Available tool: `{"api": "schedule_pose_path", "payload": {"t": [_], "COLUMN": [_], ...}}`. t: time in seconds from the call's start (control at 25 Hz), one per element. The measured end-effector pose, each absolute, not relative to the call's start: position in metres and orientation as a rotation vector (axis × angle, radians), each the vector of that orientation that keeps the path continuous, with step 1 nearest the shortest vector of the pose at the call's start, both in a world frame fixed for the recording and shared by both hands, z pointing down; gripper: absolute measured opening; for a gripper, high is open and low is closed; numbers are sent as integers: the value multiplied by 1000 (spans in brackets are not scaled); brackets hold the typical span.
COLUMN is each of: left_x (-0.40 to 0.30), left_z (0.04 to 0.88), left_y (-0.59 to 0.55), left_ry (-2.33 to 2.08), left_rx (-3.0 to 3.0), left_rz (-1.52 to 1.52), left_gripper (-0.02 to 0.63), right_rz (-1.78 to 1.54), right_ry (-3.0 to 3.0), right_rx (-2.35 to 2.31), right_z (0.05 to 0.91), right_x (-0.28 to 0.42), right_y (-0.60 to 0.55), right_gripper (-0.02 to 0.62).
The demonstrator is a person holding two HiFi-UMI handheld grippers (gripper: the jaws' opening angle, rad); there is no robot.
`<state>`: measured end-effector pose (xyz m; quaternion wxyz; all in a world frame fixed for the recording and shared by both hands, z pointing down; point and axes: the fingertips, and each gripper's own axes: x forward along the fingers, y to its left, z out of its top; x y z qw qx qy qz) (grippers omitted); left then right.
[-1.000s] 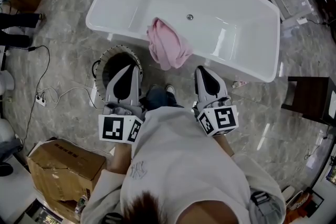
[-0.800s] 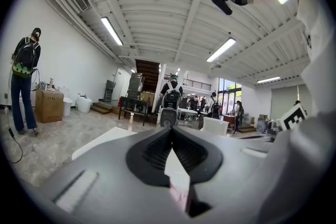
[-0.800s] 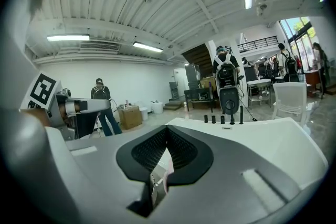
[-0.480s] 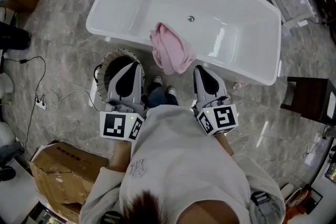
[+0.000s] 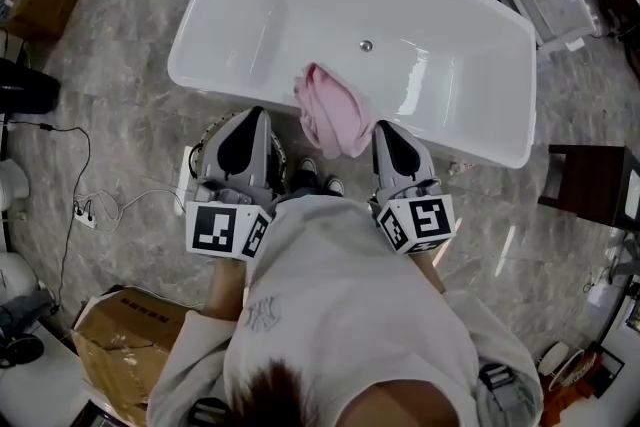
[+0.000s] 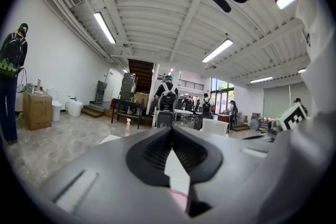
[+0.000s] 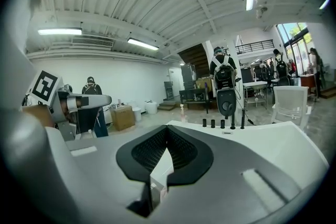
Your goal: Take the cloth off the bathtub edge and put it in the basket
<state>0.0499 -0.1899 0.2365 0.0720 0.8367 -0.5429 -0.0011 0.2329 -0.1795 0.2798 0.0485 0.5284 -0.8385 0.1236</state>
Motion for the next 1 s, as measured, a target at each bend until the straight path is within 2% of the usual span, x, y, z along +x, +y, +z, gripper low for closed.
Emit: {"api": "schedule_pose_path", "payload": {"t": [1.0], "left_x": [47], "left_z": [249], "left_y": [-217], "left_ry": [-1591], "left_rx": [2514], "left_rz": [4], "left_gripper": [48], "right_rz": [399], "right_ry": [-2517], "right_rx": [1651], "right_z": [289], "right_x": [220], "right_y": [-210], "right_gripper": [-2]}}
